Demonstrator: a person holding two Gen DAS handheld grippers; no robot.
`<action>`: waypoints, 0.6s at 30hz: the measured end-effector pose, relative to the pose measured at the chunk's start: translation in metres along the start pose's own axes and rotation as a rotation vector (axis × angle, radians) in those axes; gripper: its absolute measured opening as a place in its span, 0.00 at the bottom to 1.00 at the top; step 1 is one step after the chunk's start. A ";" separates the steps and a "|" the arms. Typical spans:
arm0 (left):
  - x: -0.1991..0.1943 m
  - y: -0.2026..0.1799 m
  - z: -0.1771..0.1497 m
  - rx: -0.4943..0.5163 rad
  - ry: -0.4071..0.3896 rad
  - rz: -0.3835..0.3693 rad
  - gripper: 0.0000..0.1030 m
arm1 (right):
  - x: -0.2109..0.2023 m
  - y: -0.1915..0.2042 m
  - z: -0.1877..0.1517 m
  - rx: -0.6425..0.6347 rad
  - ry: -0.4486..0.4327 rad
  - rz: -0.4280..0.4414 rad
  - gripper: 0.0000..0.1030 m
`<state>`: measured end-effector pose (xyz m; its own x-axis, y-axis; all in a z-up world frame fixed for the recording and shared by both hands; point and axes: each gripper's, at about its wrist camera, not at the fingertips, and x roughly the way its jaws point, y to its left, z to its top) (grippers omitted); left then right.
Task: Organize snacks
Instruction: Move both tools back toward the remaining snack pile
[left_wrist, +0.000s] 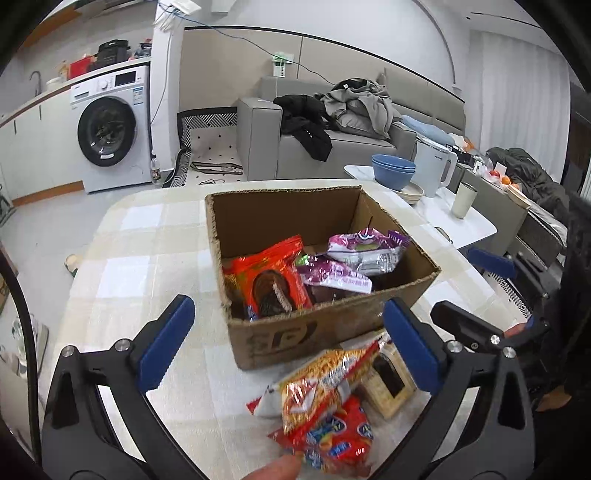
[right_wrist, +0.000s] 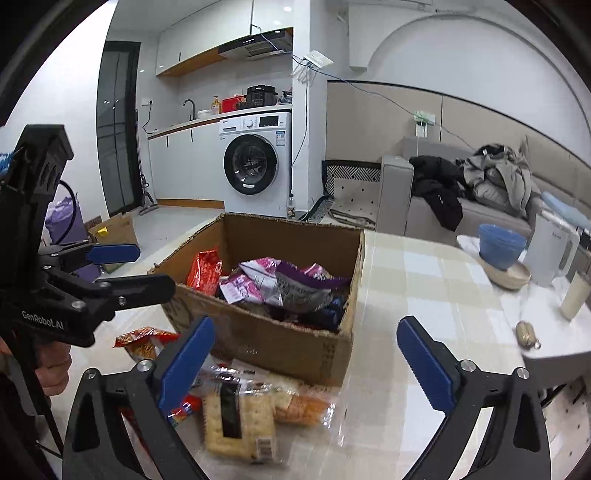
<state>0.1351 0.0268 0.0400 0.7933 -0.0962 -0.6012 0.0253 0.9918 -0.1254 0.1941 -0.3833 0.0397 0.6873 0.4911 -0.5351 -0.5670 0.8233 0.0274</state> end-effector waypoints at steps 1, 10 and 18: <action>-0.004 0.001 -0.003 -0.006 0.005 0.006 0.99 | -0.002 -0.001 -0.002 0.016 0.005 0.006 0.99; -0.033 0.006 -0.031 -0.028 0.032 0.024 0.99 | -0.020 -0.006 -0.031 0.094 0.039 0.054 0.99; -0.049 0.000 -0.053 0.023 0.055 0.035 0.99 | -0.013 -0.003 -0.041 0.096 0.101 0.063 0.99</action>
<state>0.0641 0.0275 0.0277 0.7590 -0.0652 -0.6478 0.0128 0.9963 -0.0853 0.1683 -0.4038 0.0115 0.6000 0.5157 -0.6116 -0.5584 0.8174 0.1415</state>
